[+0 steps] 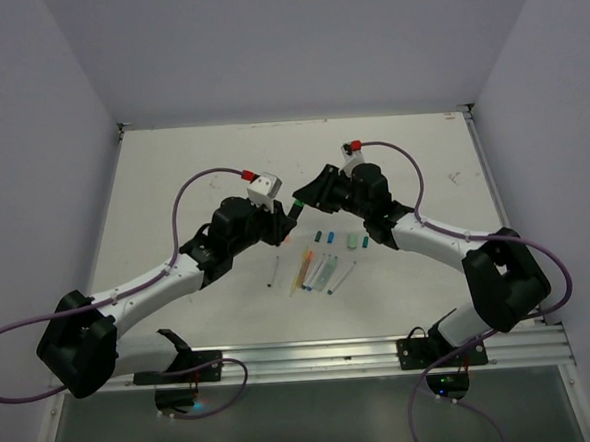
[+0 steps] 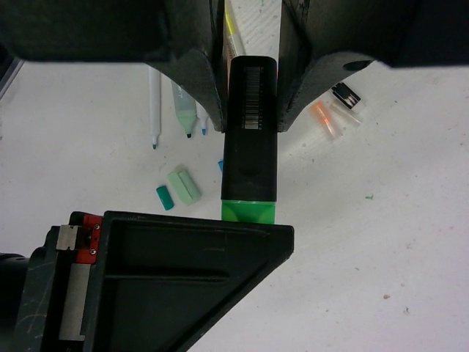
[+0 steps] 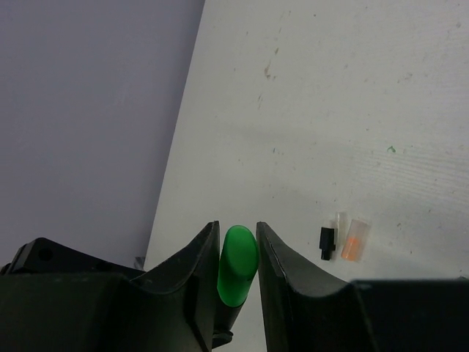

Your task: Open the pen caps

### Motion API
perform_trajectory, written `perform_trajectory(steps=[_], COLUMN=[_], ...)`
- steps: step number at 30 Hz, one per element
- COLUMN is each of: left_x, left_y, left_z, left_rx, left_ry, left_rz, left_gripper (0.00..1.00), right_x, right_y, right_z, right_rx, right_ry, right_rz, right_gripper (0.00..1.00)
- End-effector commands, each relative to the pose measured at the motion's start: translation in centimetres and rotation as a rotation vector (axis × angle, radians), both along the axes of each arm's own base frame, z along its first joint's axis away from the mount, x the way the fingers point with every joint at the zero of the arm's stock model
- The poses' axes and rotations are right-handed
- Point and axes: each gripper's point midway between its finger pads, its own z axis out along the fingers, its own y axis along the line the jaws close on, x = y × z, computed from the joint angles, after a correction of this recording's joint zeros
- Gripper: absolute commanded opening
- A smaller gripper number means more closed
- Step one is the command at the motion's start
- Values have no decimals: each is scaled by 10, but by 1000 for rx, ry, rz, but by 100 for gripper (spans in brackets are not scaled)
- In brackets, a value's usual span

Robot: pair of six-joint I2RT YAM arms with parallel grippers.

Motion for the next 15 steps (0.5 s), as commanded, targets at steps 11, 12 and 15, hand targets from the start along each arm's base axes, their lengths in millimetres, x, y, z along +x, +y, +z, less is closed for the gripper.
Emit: perform_trajectory(steps=[11, 12, 15], left_x=[-2, -3, -5], left_y=[-8, -7, -5], left_z=[20, 18, 19], left_rx=[-72, -70, -75], left_ry=[-47, -43, -42], left_rz=[-16, -16, -10], left_gripper=[1, 7, 39], right_x=[-1, -2, -6], right_y=[16, 16, 16], right_z=[23, 25, 28], right_rx=[66, 71, 72], right_ry=[-49, -54, -64], right_rz=[54, 60, 77], right_gripper=[0, 0, 0])
